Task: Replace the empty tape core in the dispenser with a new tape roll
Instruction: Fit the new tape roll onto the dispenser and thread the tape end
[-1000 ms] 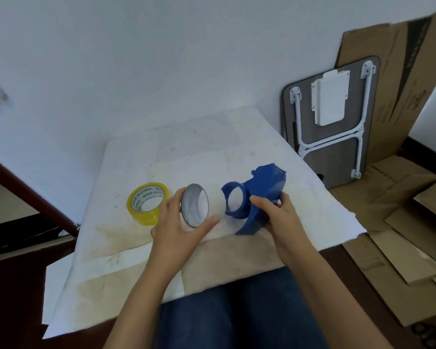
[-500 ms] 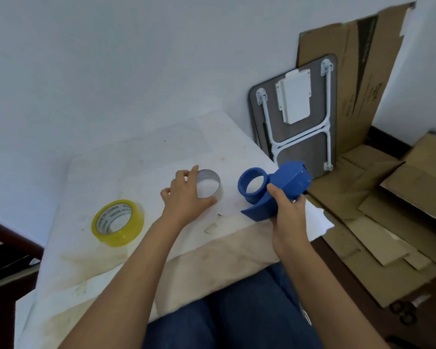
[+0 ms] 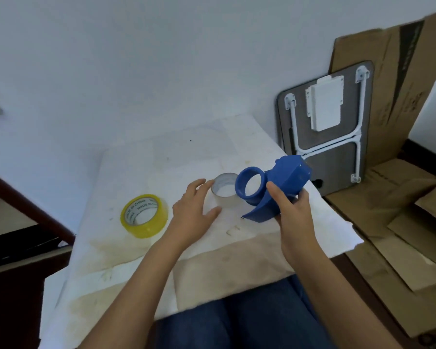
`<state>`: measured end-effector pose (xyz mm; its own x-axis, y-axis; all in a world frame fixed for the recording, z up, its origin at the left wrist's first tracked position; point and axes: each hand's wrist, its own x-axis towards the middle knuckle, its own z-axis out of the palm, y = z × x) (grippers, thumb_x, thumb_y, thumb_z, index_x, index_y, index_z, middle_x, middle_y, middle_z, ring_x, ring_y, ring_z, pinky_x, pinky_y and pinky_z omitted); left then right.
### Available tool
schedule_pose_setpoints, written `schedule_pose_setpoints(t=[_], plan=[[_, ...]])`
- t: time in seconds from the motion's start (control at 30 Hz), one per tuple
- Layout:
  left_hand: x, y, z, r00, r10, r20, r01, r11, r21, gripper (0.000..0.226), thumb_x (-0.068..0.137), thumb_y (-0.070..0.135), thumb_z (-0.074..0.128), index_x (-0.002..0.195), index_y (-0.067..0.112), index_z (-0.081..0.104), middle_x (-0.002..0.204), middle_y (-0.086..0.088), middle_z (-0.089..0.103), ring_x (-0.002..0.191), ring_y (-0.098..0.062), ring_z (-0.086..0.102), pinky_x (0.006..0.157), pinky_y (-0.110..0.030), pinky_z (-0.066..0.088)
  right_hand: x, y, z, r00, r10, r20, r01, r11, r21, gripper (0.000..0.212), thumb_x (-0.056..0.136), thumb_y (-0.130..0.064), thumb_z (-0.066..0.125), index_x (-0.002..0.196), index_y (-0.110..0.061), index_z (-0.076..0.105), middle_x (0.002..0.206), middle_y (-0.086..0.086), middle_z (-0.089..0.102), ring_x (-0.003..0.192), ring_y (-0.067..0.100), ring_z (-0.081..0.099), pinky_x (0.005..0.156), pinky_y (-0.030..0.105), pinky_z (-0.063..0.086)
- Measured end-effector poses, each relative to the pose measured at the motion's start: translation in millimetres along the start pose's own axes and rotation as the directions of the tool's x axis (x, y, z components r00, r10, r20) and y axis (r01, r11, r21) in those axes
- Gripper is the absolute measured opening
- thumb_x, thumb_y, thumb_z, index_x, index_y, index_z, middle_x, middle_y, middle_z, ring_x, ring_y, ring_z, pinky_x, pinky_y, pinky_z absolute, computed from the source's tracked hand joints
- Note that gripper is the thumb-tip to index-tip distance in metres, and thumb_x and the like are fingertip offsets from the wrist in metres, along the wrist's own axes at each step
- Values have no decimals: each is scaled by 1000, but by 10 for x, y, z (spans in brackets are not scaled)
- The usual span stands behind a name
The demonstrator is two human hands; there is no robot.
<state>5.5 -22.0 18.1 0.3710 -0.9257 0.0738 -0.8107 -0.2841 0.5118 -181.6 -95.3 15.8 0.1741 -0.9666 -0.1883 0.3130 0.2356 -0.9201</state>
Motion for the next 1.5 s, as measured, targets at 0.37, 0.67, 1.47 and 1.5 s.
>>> schedule_pose_setpoints(t=[0.37, 0.67, 1.47, 1.5], plan=[[-540, -929, -525, 857, -451, -251, 376, 879, -294, 69, 90, 26, 68, 151, 25, 35, 157, -8, 33, 143, -30, 35, 116, -49, 30, -177, 140, 550, 960, 36, 277, 16, 983, -182, 70, 68, -53, 76, 127, -27, 50, 123, 1, 67, 114, 20, 64, 101, 45, 50], [-403, -1141, -525, 876, -482, 22, 456, 813, -362, 116, 67, 55, 78, 154, 46, 1, 164, -4, 10, 146, -27, 29, 116, -50, 33, -245, 310, 881, 918, 180, 354, -55, 940, -337, 58, 84, -49, 66, 133, -25, 46, 125, 1, 63, 112, 19, 64, 98, 41, 53], [-1063, -606, -442, 996, -35, -86, -5, 904, -428, 113, 66, 35, 90, 149, 48, 15, 146, 31, 21, 133, 19, 28, 98, 0, 33, -499, 345, 502, 929, 85, 360, 50, 935, -351, 50, 71, -52, 67, 115, -36, 50, 116, 2, 68, 105, 19, 67, 83, 29, 56], [-1047, -575, -449, 997, -25, -71, -7, 908, -418, 114, 66, 37, 90, 151, 45, 14, 148, 28, 21, 134, 17, 28, 100, -3, 34, -507, 337, 495, 927, 88, 363, 42, 941, -335, 49, 66, -54, 67, 110, -38, 50, 114, 2, 69, 104, 19, 68, 86, 32, 57]])
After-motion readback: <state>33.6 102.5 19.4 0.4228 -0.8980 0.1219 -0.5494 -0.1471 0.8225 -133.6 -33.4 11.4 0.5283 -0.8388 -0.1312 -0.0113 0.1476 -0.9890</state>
